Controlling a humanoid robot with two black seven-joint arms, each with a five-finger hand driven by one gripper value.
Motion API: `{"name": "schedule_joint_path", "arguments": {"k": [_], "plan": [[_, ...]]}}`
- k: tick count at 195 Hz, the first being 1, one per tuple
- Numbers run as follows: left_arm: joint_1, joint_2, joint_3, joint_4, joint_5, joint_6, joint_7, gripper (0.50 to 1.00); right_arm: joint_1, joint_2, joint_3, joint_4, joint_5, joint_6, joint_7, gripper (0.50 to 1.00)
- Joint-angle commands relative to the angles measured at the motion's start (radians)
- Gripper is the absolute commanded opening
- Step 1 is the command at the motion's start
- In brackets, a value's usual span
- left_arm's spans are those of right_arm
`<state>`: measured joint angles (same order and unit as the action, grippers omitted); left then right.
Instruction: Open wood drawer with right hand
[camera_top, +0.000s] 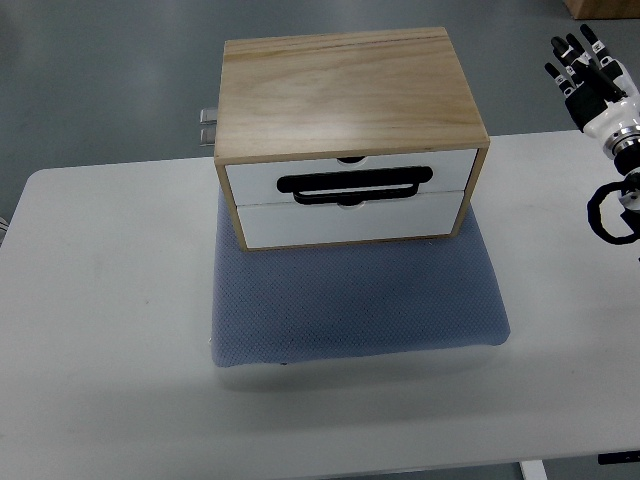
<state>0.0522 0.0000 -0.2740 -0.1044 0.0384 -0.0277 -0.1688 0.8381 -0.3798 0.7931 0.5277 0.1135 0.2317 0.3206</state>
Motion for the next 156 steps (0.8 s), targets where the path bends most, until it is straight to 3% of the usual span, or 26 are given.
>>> {"name": "schedule_joint_path", "arguments": {"k": [1,156], "plan": [[0.0,0.0,0.004,0.0,0.002,0.0,0.0,1.0,-0.001,0.001,-0.002,0.0,-0.002,0.0,0.0,0.944],[-0.002,0.0,0.003,0.002,0.0,0.0,0.0,1.0,0.007,-0.007,-0.002,0.003,-0.002,-0.005,-0.002,0.944]]}}
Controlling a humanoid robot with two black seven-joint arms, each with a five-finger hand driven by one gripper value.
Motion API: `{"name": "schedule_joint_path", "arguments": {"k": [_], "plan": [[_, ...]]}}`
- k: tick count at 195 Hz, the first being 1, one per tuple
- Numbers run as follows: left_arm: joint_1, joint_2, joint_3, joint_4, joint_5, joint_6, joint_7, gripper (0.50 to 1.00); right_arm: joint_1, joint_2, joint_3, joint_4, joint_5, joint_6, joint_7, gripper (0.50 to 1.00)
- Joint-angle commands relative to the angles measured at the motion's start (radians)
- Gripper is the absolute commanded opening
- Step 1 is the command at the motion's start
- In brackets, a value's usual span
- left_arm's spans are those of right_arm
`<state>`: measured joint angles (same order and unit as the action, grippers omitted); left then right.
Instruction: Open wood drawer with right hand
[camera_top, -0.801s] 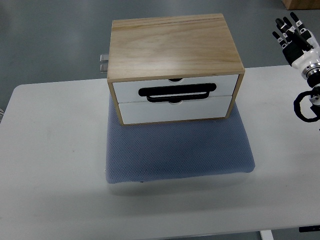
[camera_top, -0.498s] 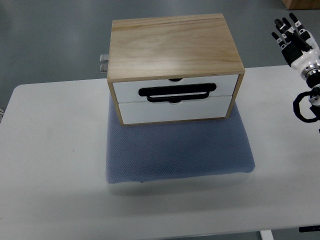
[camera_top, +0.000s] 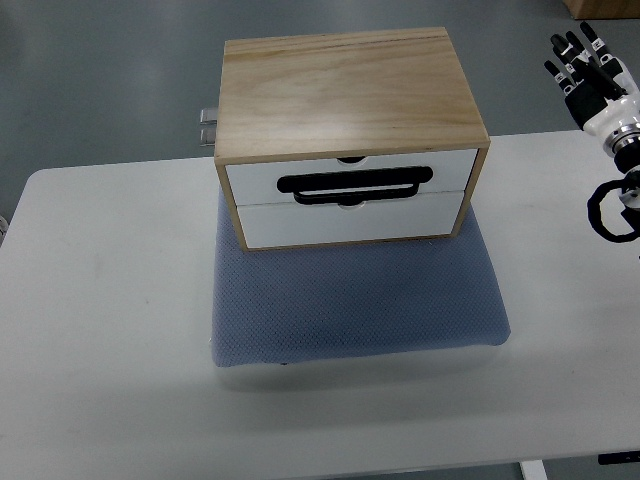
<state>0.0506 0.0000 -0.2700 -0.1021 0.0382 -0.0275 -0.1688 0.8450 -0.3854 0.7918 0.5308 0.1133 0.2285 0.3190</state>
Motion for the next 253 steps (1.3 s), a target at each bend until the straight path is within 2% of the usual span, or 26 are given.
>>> {"name": "schedule_joint_path", "arguments": {"k": [1,105,198,203,217,218,227,242,243,253], "plan": [[0.0,0.0,0.0,-0.001,0.0,0.0,0.0,1.0,0.0,-0.001,0.0,0.0,0.0,-0.001,0.0,0.944],[0.0,0.0,0.0,-0.001,0.0,0.0,0.0,1.0,0.017,0.002,-0.002,-0.003,-0.007,-0.001,0.0,0.944],[0.0,0.0,0.0,-0.001,0.0,0.0,0.0,1.0,0.035,-0.043,-0.026,0.008,-0.01,-0.003,-0.001,0.944],[0.0,0.0,0.0,-0.001,0.0,0.0,0.0,1.0,0.04,-0.079,-0.045,0.014,-0.017,-0.005,-0.001,0.944],[0.0,0.0,0.0,-0.001,0.0,0.0,0.0,1.0,0.046,-0.09,-0.059,0.014,-0.018,-0.006,-0.003,0.944],[0.0,0.0,0.0,-0.001,0.0,0.0,0.0,1.0,0.075,-0.114,-0.115,0.014,-0.02,-0.006,-0.003,0.944],[0.0,0.0,-0.001,-0.001,0.0,0.0,0.0,1.0,0.109,-0.138,-0.18,0.014,-0.021,-0.009,-0.003,0.944],[0.0,0.0,-0.001,-0.001,0.0,0.0,0.0,1.0,0.126,-0.148,-0.217,0.014,-0.021,-0.008,-0.003,0.944],[0.0,0.0,-0.001,-0.001,0.0,0.0,0.0,1.0,0.17,-0.183,-0.315,0.015,-0.021,-0.008,-0.001,0.944],[0.0,0.0,-0.001,-0.001,0.0,0.0,0.0,1.0,0.226,-0.225,-0.422,0.018,-0.02,0.0,0.0,0.944]]}}
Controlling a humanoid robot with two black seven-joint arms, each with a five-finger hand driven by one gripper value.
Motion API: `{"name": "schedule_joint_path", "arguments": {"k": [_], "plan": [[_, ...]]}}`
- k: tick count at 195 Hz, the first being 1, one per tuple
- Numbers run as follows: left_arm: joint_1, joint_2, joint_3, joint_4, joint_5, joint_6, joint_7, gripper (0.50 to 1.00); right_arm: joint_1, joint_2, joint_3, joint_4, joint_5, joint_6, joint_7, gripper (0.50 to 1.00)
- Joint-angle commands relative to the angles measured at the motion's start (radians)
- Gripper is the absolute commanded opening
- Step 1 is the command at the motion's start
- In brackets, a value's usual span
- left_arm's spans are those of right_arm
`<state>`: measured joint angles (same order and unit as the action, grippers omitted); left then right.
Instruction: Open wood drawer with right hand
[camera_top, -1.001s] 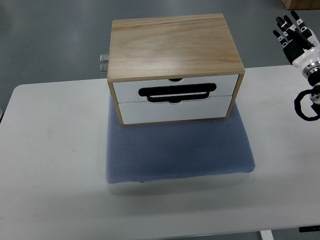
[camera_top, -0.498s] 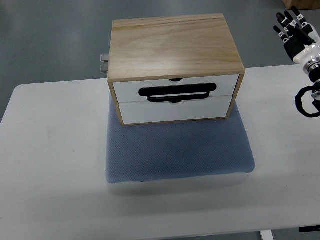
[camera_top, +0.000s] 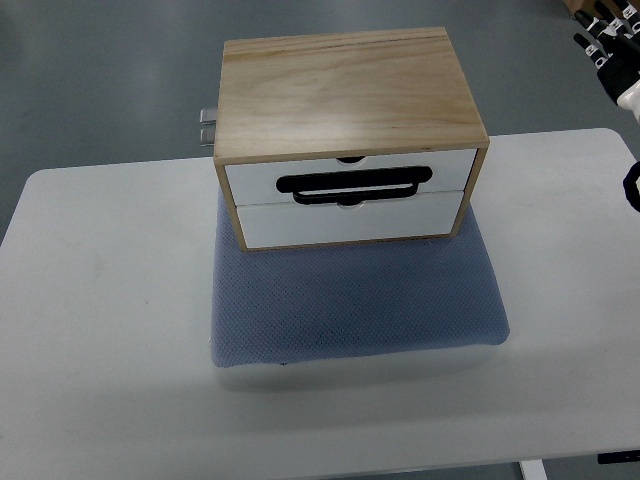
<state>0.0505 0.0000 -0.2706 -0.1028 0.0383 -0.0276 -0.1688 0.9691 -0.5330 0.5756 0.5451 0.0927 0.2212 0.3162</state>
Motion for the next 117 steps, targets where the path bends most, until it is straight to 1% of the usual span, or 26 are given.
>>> {"name": "schedule_joint_path", "arguments": {"k": [1,18,29,39,40,55,70,80,81,96,106,107,117], "plan": [[0.0,0.0,-0.001,0.0,0.0,0.0,0.0,1.0,0.102,-0.078,-0.206,0.004,0.001,0.007,0.003,0.944],[0.0,0.0,0.001,0.0,0.0,0.0,0.0,1.0,0.191,-0.13,-0.376,0.016,-0.001,0.015,0.001,0.944],[0.0,0.0,0.001,0.0,0.0,0.0,0.0,1.0,0.267,-0.16,-0.494,0.035,-0.018,0.035,-0.003,0.944],[0.0,0.0,0.001,0.0,0.0,0.0,0.0,1.0,0.267,-0.16,-0.494,0.035,-0.018,0.035,-0.003,0.944],[0.0,0.0,-0.001,0.0,0.0,0.0,0.0,1.0,0.331,-0.189,-0.588,0.051,-0.056,0.064,-0.005,0.944],[0.0,0.0,-0.001,0.0,0.0,0.0,0.0,1.0,0.439,-0.232,-0.712,0.075,-0.148,0.095,-0.008,0.944],[0.0,0.0,-0.001,0.0,0.0,0.0,0.0,1.0,0.514,-0.246,-0.781,0.102,-0.234,0.132,-0.009,0.944],[0.0,0.0,-0.001,0.0,0.0,0.0,0.0,1.0,0.514,-0.246,-0.781,0.102,-0.234,0.132,-0.009,0.944],[0.0,0.0,0.001,0.0,0.0,0.0,0.0,1.0,0.569,-0.251,-0.821,0.123,-0.301,0.159,-0.009,0.944],[0.0,0.0,-0.001,0.0,0.0,0.0,0.0,1.0,0.648,-0.265,-0.873,0.163,-0.399,0.196,-0.009,0.944],[0.0,0.0,-0.001,0.0,0.0,0.0,0.0,1.0,0.648,-0.265,-0.873,0.164,-0.4,0.196,-0.009,0.944],[0.0,0.0,0.001,0.0,0.0,0.0,0.0,1.0,0.702,-0.265,-0.904,0.198,-0.462,0.222,-0.009,0.944],[0.0,0.0,0.001,0.0,0.0,0.0,0.0,1.0,0.754,-0.263,-0.93,0.226,-0.511,0.25,-0.011,0.944]]}}
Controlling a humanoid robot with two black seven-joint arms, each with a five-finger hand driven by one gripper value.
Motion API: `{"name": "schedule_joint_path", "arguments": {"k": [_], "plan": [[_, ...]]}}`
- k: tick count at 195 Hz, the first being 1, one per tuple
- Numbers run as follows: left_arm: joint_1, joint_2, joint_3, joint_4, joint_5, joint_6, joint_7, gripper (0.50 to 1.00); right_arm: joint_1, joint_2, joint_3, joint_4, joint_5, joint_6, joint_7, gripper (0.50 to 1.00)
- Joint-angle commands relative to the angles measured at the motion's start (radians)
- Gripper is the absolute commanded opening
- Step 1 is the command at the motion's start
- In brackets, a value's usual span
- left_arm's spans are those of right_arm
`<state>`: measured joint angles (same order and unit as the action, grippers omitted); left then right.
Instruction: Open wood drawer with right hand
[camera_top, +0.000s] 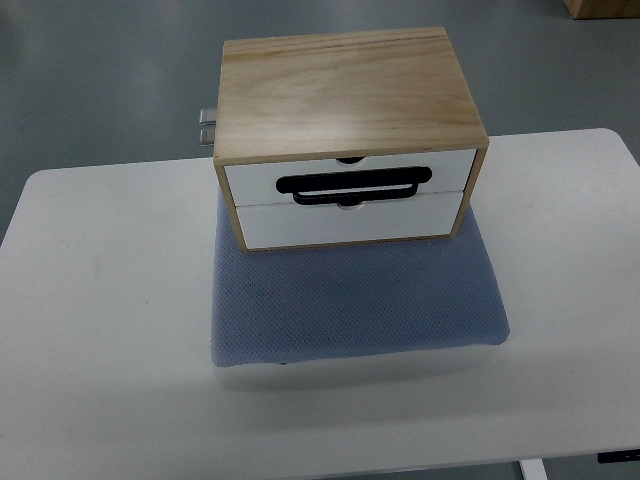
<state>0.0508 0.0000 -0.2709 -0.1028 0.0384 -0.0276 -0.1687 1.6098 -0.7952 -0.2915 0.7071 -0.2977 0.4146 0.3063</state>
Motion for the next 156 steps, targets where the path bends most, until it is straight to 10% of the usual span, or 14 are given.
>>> {"name": "schedule_joint_path", "arguments": {"k": [1,51,156], "plan": [[0.0,0.0,0.001,0.0,0.0,0.0,0.0,1.0,0.125,-0.001,-0.07,0.072,-0.135,0.065,-0.001,0.944],[0.0,0.0,0.001,0.0,0.0,0.0,0.0,1.0,0.386,0.045,-0.221,0.292,-0.385,0.196,-0.036,0.944],[0.0,0.0,-0.001,0.0,0.0,0.0,0.0,1.0,0.455,0.143,-0.225,0.425,-0.417,0.196,-0.09,0.944]]}}
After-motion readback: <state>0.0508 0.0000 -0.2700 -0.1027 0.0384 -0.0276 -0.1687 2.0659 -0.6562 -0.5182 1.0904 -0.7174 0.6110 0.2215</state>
